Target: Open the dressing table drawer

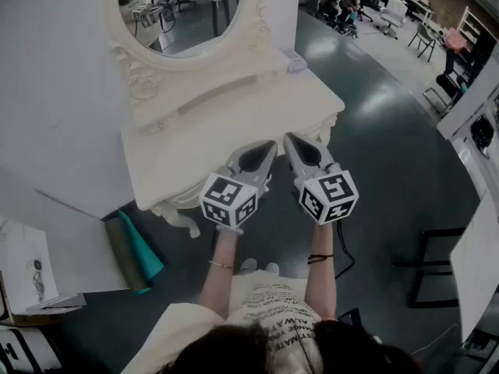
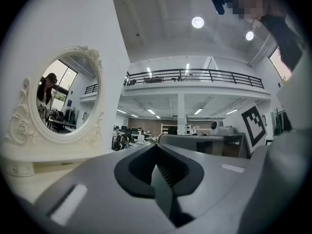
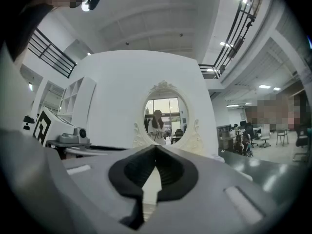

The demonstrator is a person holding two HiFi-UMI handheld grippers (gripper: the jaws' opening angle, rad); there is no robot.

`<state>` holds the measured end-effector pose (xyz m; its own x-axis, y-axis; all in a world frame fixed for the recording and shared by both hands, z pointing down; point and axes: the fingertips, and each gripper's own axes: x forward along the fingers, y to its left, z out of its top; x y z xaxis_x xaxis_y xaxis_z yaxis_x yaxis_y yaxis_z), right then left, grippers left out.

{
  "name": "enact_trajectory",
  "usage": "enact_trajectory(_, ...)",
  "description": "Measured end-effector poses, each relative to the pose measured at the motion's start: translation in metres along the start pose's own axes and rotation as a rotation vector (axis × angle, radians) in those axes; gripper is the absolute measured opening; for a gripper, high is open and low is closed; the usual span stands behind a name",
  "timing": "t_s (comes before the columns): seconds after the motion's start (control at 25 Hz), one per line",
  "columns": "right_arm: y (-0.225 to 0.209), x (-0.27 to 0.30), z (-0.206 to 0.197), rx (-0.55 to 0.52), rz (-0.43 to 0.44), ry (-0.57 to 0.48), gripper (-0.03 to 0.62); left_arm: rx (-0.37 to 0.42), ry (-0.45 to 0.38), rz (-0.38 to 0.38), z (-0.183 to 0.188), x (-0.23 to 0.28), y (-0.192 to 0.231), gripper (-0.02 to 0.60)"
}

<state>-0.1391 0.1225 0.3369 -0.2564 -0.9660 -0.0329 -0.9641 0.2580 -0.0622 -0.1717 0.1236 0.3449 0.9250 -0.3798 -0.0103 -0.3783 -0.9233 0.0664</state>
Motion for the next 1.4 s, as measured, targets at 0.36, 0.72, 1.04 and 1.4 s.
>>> enact_trajectory(0.36, -0.008, 0.005, -0.003, -0.008, 0.000, 0.008, 0.002, -0.003, 0.004, -0.005, -0.004, 0.010, 0.002, -0.002)
enact_trajectory(0.72, -0.022, 0.001, -0.001, -0.004, -0.012, 0.002, 0.003, -0.008, -0.004, 0.013, -0.001, 0.020, 0.002, -0.002)
enact_trajectory(1.04, -0.027, 0.007, 0.002, 0.013, -0.002, -0.005, 0.002, -0.013, -0.002, 0.032, -0.002, 0.022, 0.004, -0.002)
enact_trajectory(1.4, -0.047, 0.038, -0.006, 0.023, 0.022, 0.000, 0.002, -0.014, -0.004, 0.046, -0.003, 0.048, 0.033, -0.002)
